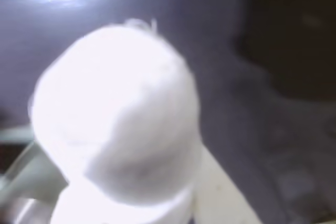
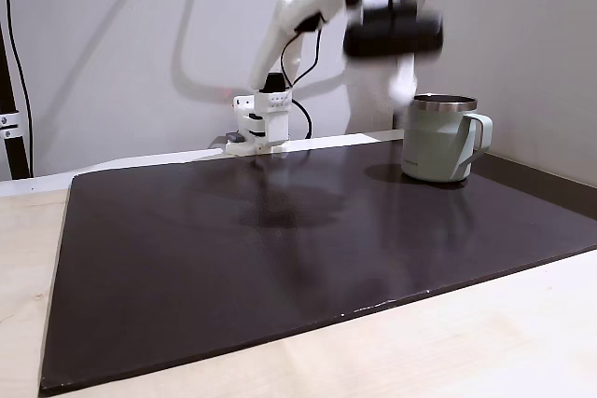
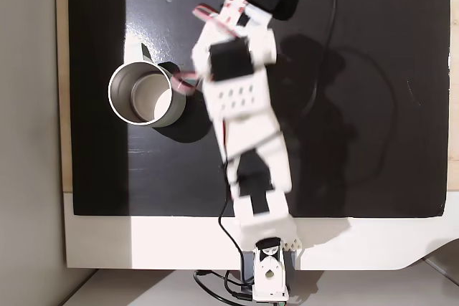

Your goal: Grasp a gauze and put it in the cup.

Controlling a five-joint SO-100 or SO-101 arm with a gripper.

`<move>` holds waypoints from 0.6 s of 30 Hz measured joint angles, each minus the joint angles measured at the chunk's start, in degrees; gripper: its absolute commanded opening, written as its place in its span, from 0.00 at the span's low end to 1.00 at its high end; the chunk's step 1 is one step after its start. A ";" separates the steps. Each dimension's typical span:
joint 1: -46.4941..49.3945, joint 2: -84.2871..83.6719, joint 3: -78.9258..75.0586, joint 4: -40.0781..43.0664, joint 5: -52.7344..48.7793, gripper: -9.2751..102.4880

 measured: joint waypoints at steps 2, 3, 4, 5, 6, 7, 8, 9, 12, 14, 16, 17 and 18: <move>-2.46 4.57 0.00 0.00 1.05 0.08; -3.78 6.50 0.35 0.00 1.58 0.08; -5.36 8.17 0.62 0.00 2.20 0.08; -6.86 9.67 1.32 0.00 2.81 0.08; -8.35 10.99 2.29 0.09 3.34 0.08; -9.76 12.13 3.25 0.18 3.87 0.08; -11.16 13.18 4.57 0.18 4.48 0.08; -12.30 13.97 5.54 0.18 5.10 0.08; -16.08 14.77 8.17 0.18 7.38 0.08; -18.90 14.77 10.20 0.18 9.32 0.08; -21.88 14.77 12.57 0.18 11.43 0.08; -23.29 14.59 13.36 0.18 12.57 0.08; -24.61 13.89 13.54 0.18 13.80 0.08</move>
